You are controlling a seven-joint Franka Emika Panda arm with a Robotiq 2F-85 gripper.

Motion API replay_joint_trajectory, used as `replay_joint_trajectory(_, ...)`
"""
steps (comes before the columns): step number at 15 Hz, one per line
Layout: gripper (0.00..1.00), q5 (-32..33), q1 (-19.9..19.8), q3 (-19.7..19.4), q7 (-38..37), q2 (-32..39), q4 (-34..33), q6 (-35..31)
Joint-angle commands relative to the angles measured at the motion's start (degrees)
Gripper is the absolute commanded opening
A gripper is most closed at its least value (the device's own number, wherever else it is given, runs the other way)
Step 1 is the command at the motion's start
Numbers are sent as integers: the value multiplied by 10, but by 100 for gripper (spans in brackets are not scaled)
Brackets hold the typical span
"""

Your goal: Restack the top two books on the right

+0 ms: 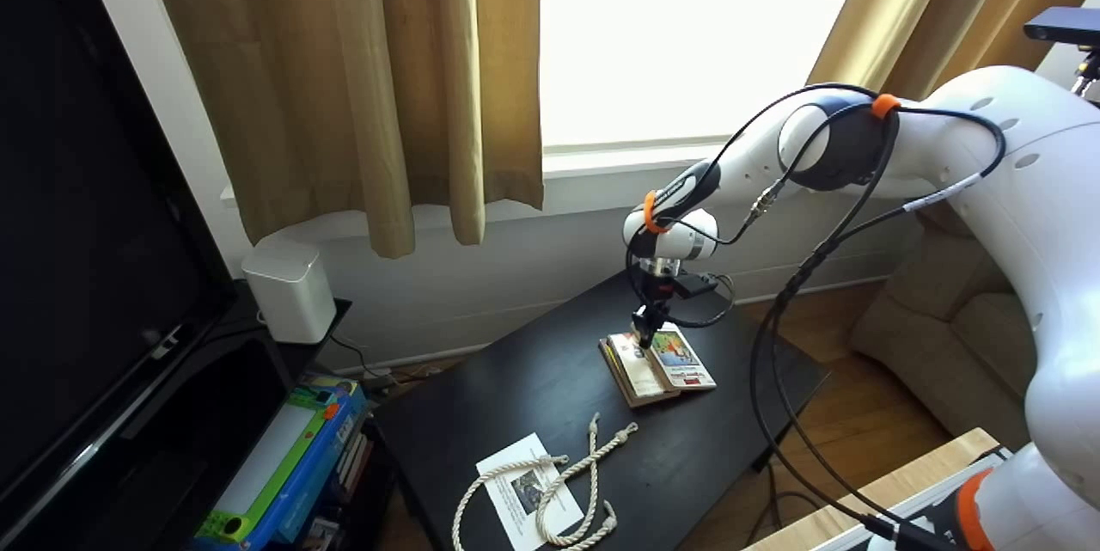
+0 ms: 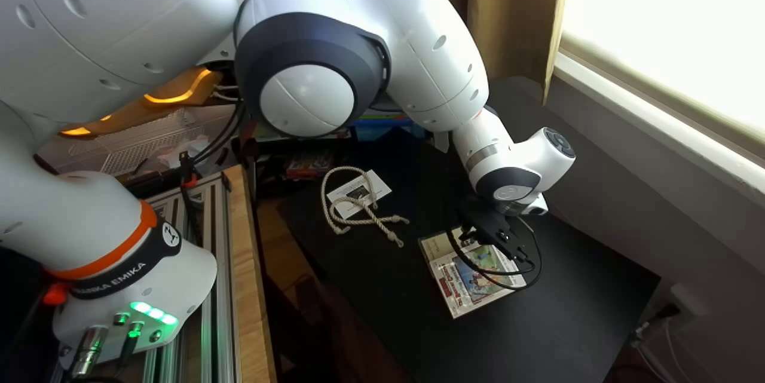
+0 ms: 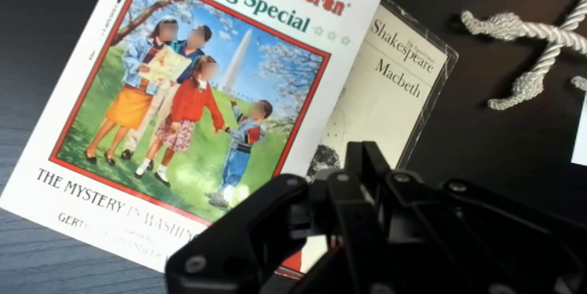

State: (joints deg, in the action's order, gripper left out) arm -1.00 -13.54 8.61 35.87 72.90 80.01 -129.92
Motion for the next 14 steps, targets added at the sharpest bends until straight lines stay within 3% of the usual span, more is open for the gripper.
replay_joint_trajectory(1, 1, -20, -16, 7, 0, 25, -17, -14)
replay_joint_trajectory(14, 1, -29, -36, -20, -45, 48, -41, -15)
